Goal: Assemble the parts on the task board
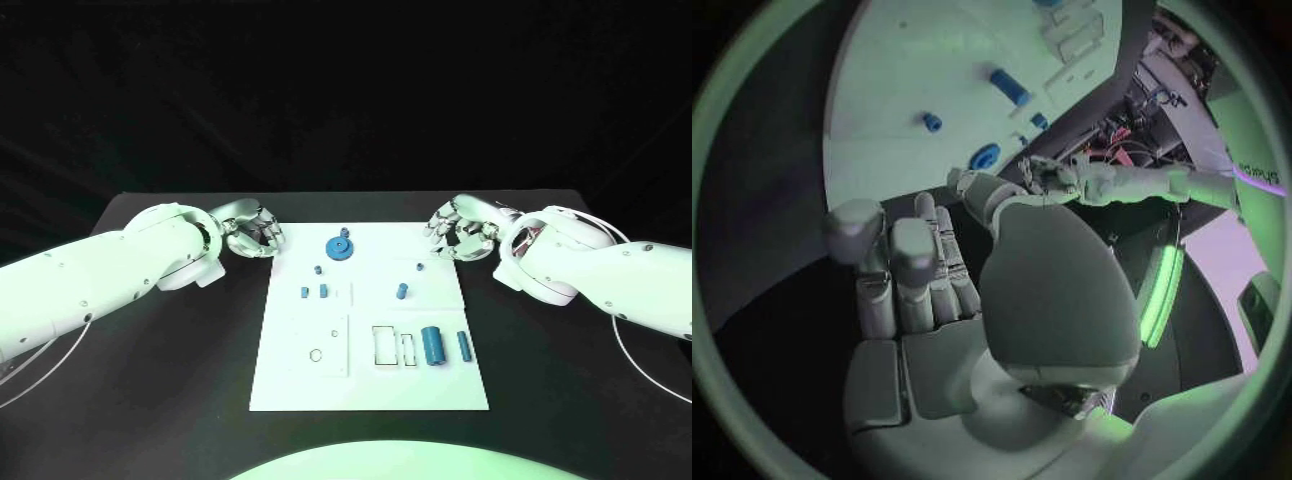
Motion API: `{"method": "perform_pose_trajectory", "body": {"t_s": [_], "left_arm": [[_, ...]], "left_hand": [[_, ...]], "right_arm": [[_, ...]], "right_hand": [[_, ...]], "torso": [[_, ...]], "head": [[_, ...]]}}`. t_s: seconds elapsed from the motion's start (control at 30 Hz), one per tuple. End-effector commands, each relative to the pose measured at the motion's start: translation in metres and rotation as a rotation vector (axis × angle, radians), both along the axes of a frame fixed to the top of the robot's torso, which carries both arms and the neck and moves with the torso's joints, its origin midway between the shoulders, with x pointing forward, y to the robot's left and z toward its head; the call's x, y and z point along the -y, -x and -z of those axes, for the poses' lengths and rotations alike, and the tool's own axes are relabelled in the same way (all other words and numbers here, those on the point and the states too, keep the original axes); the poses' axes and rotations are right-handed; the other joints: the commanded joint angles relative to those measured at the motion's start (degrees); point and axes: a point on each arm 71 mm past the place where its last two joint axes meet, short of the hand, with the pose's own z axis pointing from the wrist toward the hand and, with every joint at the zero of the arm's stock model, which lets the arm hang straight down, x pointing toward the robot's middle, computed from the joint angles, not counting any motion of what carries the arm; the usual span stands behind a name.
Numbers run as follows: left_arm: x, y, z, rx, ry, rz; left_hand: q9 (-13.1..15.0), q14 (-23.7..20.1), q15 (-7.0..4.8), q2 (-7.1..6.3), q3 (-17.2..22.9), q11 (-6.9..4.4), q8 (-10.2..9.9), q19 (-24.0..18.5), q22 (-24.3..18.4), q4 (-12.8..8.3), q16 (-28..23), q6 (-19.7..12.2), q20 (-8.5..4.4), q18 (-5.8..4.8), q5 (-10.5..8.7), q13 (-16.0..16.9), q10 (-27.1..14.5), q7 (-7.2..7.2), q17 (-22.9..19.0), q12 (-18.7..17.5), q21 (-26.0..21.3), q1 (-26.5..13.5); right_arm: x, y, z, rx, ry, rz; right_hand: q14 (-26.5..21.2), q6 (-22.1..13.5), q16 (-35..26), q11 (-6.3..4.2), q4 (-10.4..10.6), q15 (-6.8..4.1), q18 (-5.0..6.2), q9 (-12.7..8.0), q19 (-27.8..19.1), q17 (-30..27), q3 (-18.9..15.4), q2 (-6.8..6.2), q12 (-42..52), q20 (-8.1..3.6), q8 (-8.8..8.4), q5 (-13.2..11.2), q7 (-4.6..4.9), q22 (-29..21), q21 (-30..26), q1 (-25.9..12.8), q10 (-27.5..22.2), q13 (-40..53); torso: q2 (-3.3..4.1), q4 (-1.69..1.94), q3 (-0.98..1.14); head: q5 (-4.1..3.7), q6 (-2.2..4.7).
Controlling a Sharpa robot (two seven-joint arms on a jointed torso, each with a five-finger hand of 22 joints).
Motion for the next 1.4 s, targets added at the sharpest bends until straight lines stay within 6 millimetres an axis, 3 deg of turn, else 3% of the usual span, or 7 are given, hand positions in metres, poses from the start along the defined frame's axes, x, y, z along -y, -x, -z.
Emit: {"method": "perform_pose_trajectory", "body": {"t_s": [0.03,0.2,0.4,1.27,1.3,1.33,1.4], "left_arm": [[-0.004,0.0,-0.013,-0.058,0.45,-0.115],[-0.009,0.007,-0.02,-0.162,0.809,-0.228],[-0.003,0.018,-0.027,-0.211,0.973,-0.226],[0.001,0.027,-0.031,-0.231,1.027,-0.213],[0.001,0.027,-0.031,-0.232,1.027,-0.213],[0.001,0.028,-0.031,-0.232,1.027,-0.213],[0.001,0.028,-0.031,-0.234,1.025,-0.213]], "left_hand": [[-0.2,-6.2,0.34,-0.06,-0.1,0.5,0.4,-2.0,-0.9,0.2,-5.2,0.0,0.37,0.84,-0.18,-0.6,-1.4,0.6,-9.3,-0.6,-1.7,-1.4],[-0.2,-7.6,0.38,0.92,-0.7,0.46,1.2,-3.0,-2.5,1.2,-8.3,0.0,0.6,0.91,-0.02,-1.1,-1.6,0.45,-11.3,-0.4,-4.2,-2.8],[-0.4,-7.9,0.53,0.82,-2.0,0.58,1.3,-2.9,-4.0,1.7,-10.0,-0.8,0.75,0.88,-0.07,-1.4,-1.7,0.65,-12.5,-0.1,-6.4,-3.8],[-0.5,-8.0,0.61,1.13,-2.3,0.74,1.3,-2.5,-4.8,1.6,-10.9,-1.3,0.74,0.88,-0.05,-1.5,-1.6,1.03,-13.1,0.2,-7.4,-3.5],[-0.5,-8.0,0.61,1.16,-2.4,0.74,1.4,-2.5,-4.9,1.5,-11.0,-1.2,0.75,0.87,-0.06,-1.5,-1.5,1.03,-13.2,0.3,-7.4,-3.5],[-0.5,-8.0,0.61,1.16,-2.4,0.74,1.4,-2.5,-4.9,1.5,-11.0,-1.2,0.75,0.87,-0.06,-1.5,-1.5,1.03,-13.2,0.3,-7.4,-3.5],[-0.5,-8.0,0.61,1.16,-2.4,0.74,1.4,-2.5,-4.9,1.5,-11.0,-1.2,0.75,0.87,-0.06,-1.5,-1.5,1.03,-13.2,0.3,-7.4,-3.5]], "right_arm": [[-0.006,0.003,0.008,0.061,0.183,-0.097],[-0.012,0.005,0.016,0.103,0.226,-0.116],[-0.02,0.006,0.023,0.129,0.246,-0.122],[-0.034,0.009,0.044,0.062,0.317,-0.146],[-0.035,0.009,0.045,0.062,0.318,-0.146],[-0.035,0.009,0.045,0.063,0.32,-0.145],[-0.036,0.01,0.047,0.063,0.33,-0.138]], "right_hand": [[2.9,0.4,4.1,0.3,-0.3,0.24,-1.16,0.0,1.1,3.1,0.1,0.03,-0.5,0.16,-0.42,-0.4,-0.12,3.2,4.8,-0.6,0.3,0.0],[3.0,0.5,7.5,0.43,-0.4,0.37,-1.85,0.1,2.1,5.5,0.2,0.06,-0.9,0.33,-0.68,-0.5,0.03,6.4,9.6,-1.0,0.7,0.1],[3.1,0.9,9.6,0.37,-0.4,0.36,-2.23,0.2,2.7,7.0,0.5,0.26,-1.0,0.45,-0.67,-0.5,-0.03,8.2,12.3,-1.2,1.2,0.1],[3.0,2.6,12.6,-0.24,-0.2,-0.07,-2.76,0.9,3.4,8.7,2.0,1.04,-1.0,0.39,-0.02,0.5,-0.72,10.9,16.3,-1.5,3.1,0.3],[3.1,2.9,12.9,-0.37,-0.2,-0.17,-2.83,1.1,3.5,8.8,2.3,1.4,-0.9,0.32,0.16,0.2,-0.87,11.2,16.7,-1.4,3.5,0.3],[3.0,3.4,13.2,-0.58,-0.5,-0.44,-2.92,1.4,3.6,8.8,3.7,2.28,-0.9,0.15,0.47,-3.2,-1.19,11.7,17.4,-0.8,4.2,0.4],[3.0,4.2,13.6,-0.96,-0.6,-0.63,-3.08,1.8,3.9,8.9,4.9,3.19,-0.9,-0.01,0.93,-3.6,-1.45,12.3,18.3,-0.7,5.1,0.6]], "torso": [[0.06,0.08,-0.04],[0.07,0.05,-0.08],[-0.01,0.17,-0.17],[0.08,0.06,-0.06],[0.07,0.05,-0.06],[0.09,0.05,-0.06],[0.1,0.07,-0.04]], "head": [[-0.46,0.18],[-0.79,0.31],[-1.04,0.27],[-1.33,-0.29],[-1.3,-0.33],[-1.28,-0.34],[-1.32,-0.44]]}}
